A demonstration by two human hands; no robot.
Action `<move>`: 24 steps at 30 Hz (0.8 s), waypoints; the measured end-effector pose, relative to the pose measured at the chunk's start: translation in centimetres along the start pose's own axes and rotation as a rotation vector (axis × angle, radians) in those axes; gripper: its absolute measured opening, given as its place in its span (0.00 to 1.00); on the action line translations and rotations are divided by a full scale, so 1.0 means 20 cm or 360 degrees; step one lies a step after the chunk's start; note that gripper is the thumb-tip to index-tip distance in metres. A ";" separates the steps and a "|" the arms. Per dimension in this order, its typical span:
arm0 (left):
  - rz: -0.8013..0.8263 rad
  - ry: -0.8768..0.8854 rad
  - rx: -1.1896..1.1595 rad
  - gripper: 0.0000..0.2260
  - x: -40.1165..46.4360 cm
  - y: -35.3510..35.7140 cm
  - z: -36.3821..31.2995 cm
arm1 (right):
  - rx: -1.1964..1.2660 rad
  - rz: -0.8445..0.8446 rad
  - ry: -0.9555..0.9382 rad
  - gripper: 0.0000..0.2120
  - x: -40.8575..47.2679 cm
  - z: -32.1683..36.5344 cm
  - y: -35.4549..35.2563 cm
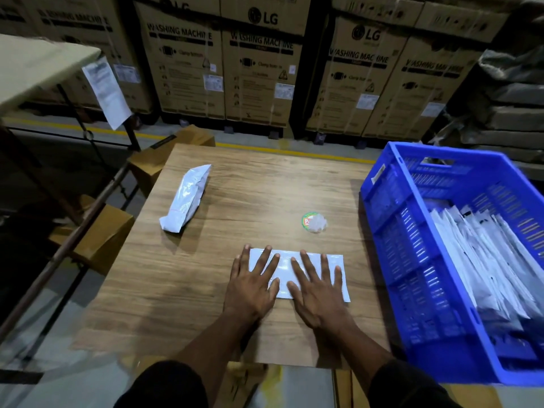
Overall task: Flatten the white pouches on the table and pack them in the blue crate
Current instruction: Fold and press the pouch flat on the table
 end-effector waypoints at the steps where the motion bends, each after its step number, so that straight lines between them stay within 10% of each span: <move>1: 0.0015 -0.0011 0.0025 0.25 0.00 0.00 0.00 | 0.0022 -0.0007 0.0059 0.31 -0.01 -0.05 0.00; 24: 0.0222 -0.0063 0.0117 0.25 0.03 0.02 -0.13 | 0.0026 -0.0070 -0.0067 0.30 0.03 0.02 0.02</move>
Point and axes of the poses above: each hand's wrist, its own x-axis towards the middle knuckle, its own y-axis out of the palm, z = x × y, the point moved 6 cm from there along x, towards the middle knuckle, and after that the axes turned 5 degrees about y, right-handed, at the moved point
